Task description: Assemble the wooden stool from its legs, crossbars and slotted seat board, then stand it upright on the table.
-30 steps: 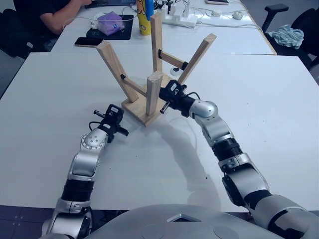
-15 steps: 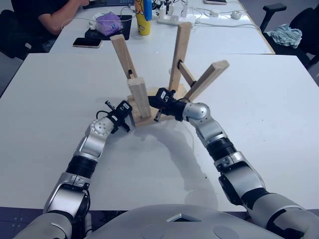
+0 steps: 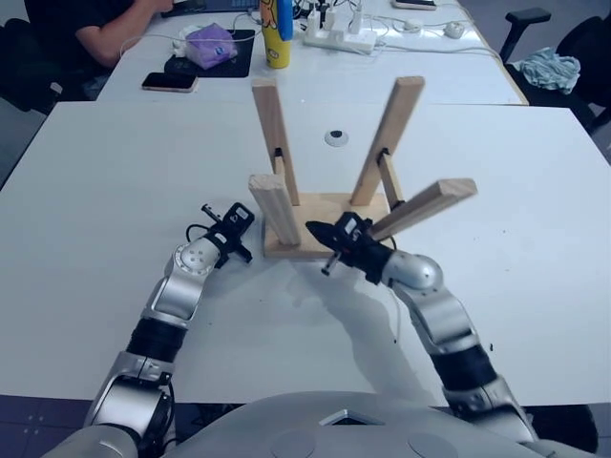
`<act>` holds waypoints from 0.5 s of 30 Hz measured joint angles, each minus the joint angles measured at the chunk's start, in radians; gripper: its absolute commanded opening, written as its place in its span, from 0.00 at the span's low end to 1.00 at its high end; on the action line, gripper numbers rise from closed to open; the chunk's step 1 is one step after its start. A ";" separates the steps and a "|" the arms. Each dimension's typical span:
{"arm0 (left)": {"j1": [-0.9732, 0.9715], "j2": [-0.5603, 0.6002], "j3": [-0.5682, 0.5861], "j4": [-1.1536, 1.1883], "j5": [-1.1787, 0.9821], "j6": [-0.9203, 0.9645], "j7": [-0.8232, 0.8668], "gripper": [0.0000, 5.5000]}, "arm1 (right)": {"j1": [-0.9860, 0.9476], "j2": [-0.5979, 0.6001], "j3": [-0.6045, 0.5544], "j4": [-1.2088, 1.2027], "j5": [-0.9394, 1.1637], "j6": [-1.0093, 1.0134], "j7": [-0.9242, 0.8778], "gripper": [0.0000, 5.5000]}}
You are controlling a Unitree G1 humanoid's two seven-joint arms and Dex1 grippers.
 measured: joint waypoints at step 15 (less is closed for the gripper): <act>0.217 -0.068 0.056 -0.219 -0.093 0.039 0.046 0.00 | 0.060 0.082 -0.142 -0.152 0.484 0.218 0.024 0.00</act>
